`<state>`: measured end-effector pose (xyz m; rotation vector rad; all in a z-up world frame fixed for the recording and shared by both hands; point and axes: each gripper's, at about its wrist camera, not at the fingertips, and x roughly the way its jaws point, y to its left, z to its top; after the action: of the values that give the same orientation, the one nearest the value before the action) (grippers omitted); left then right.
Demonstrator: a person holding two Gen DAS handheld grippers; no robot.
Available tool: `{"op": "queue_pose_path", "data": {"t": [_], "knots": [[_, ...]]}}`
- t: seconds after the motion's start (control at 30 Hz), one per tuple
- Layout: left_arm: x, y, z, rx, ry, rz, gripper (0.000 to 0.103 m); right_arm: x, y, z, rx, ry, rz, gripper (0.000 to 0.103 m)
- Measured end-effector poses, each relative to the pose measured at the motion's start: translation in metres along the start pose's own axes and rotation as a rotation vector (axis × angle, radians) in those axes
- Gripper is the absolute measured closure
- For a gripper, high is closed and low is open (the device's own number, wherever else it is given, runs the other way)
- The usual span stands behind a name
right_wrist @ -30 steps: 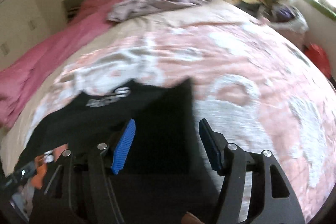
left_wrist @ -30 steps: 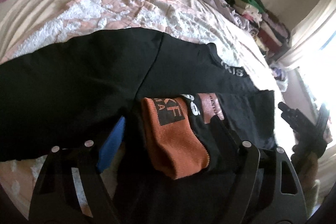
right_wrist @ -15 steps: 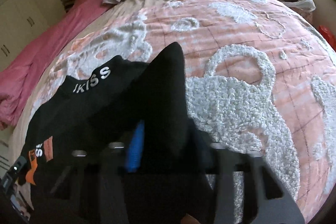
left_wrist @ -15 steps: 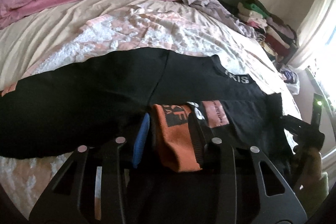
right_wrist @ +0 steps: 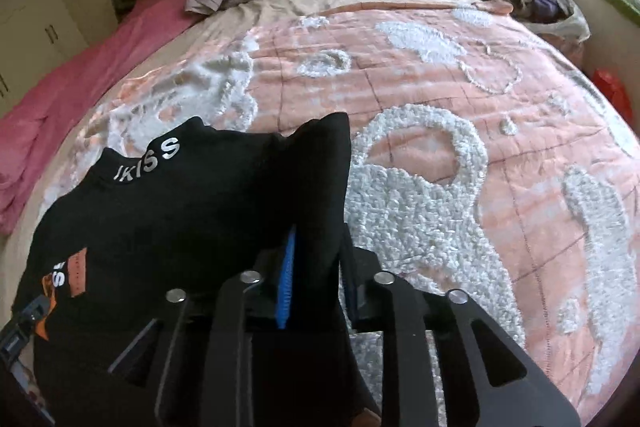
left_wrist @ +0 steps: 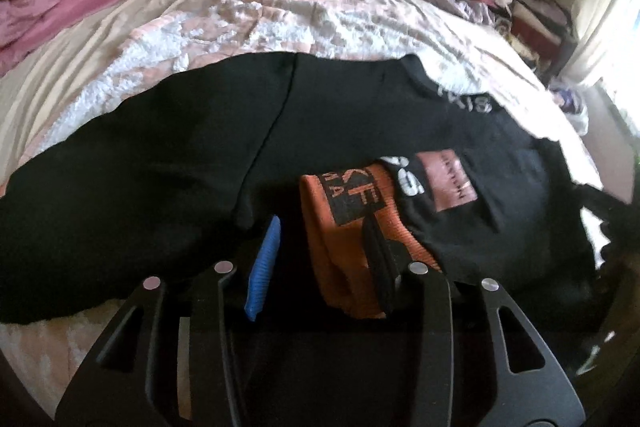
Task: Fold small clothes
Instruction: 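Lay the sleeve on the sweatshirt body and open the right gripper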
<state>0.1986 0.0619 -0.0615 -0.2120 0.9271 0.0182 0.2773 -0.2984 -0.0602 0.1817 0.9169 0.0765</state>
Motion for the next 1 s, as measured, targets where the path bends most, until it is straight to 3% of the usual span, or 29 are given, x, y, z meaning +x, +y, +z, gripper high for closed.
{"op": "queue_pose_path", "data": {"t": [0.13,0.23,0.4,0.5,0.6,0.77,1.0], "knots": [[0.0,0.0,-0.004,0.019,-0.004,0.009,0.069,-0.016,-0.009,0.0,0.002,-0.034,-0.046,0.064],[0.0,0.001,-0.004,0.023,-0.004,0.011,0.068,-0.034,-0.013,-0.003,0.004,-0.07,-0.044,0.063],[-0.022,0.002,-0.003,-0.01,-0.056,-0.037,0.069,-0.058,0.005,-0.018,-0.064,-0.089,0.044,0.059],[-0.041,-0.009,0.0,0.039,-0.092,-0.06,0.069,-0.065,0.031,-0.032,-0.122,-0.063,0.144,0.057],[-0.042,-0.018,0.0,0.065,-0.078,-0.087,0.065,-0.066,0.058,-0.043,-0.164,-0.025,0.22,0.056],[-0.017,-0.024,-0.011,0.084,0.022,-0.083,0.059,-0.062,0.092,-0.059,-0.235,0.021,0.254,0.054],[-0.007,-0.014,-0.02,0.043,0.054,-0.097,0.05,-0.039,0.109,-0.072,-0.276,0.079,0.188,0.047]]}}
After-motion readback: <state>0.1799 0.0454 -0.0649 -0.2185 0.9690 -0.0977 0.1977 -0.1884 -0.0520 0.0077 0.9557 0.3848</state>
